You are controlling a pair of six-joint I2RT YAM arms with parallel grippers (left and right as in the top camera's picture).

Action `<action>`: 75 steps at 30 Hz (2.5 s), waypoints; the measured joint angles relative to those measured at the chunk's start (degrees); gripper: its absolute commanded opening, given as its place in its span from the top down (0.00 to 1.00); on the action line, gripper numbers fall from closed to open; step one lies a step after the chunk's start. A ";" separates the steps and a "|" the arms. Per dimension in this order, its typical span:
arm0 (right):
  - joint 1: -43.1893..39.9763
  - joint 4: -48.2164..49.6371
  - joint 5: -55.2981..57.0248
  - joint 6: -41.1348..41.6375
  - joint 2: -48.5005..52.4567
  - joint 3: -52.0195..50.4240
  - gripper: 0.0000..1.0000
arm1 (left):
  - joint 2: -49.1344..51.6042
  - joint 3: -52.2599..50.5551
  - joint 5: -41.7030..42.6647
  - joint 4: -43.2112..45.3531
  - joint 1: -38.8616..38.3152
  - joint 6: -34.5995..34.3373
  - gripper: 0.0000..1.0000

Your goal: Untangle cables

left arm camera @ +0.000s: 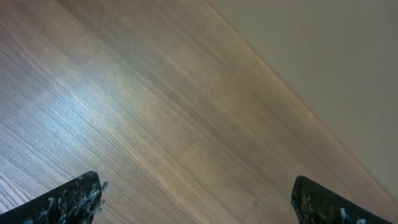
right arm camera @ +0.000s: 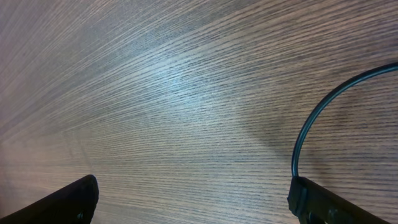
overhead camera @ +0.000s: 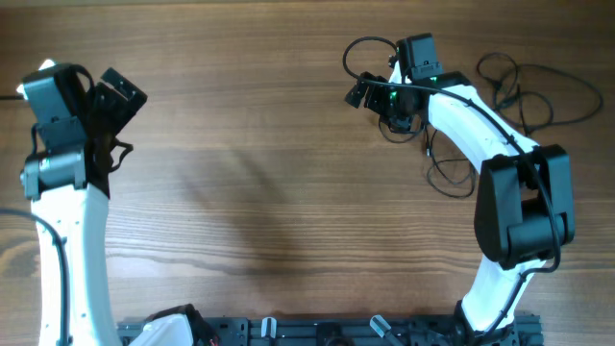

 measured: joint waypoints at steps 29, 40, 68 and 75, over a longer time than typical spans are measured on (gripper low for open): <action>0.00 0.02 0.00 0.00 0.00 0.00 0.00 | -2.25 -13.57 -4.48 9.18 -10.82 7.28 0.00; 0.00 0.00 0.00 0.00 0.00 0.00 0.00 | -12.33 -42.12 -3.93 31.41 -10.99 7.65 0.00; 0.00 0.02 0.00 0.02 0.00 0.00 0.00 | -38.14 -68.37 0.07 31.87 -12.90 6.95 0.00; 0.00 0.04 0.00 0.00 0.00 0.00 0.00 | -56.52 -68.39 0.92 31.63 -13.16 8.24 0.00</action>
